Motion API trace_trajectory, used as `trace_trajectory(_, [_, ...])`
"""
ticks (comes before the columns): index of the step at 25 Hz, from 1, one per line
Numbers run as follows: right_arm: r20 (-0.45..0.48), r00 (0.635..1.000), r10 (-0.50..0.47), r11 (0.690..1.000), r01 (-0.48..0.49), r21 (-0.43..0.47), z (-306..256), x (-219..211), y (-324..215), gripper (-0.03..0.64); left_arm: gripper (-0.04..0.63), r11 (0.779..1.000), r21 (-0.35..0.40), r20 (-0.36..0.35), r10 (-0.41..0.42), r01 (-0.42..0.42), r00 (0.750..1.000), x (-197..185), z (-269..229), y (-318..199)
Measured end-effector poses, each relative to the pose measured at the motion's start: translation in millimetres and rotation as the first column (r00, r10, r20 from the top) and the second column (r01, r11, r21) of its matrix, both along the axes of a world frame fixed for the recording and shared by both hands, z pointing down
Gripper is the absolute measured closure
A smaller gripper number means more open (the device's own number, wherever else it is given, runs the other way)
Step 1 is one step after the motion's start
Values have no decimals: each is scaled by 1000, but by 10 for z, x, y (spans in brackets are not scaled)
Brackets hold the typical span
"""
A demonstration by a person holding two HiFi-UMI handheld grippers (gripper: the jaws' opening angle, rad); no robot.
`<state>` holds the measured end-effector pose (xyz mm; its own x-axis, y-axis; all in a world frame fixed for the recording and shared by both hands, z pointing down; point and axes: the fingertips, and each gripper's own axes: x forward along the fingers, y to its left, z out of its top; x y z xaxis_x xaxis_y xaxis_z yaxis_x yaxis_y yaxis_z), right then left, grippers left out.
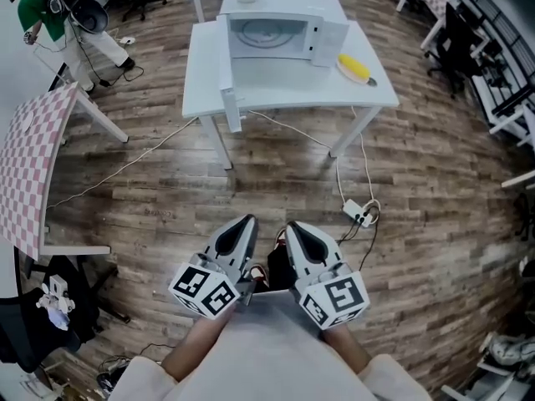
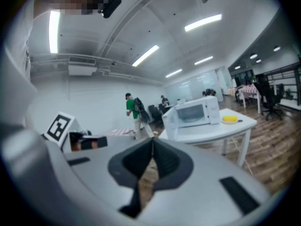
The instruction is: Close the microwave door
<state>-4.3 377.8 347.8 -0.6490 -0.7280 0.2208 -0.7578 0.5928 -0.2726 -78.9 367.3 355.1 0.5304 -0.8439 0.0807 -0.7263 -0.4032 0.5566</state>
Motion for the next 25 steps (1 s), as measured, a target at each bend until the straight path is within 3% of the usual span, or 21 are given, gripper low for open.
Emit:
trace_trajectory(16, [104,991,-86,996,85,14,-47,145,-1094,594,577,998,-1,51,-64,64,997,181,-56,-1029])
trace_trajectory(25, [161,980,-116,993,111,37,-84,295,-1424,594,577,995,17,93,-100,99,991,335,-73,-1300])
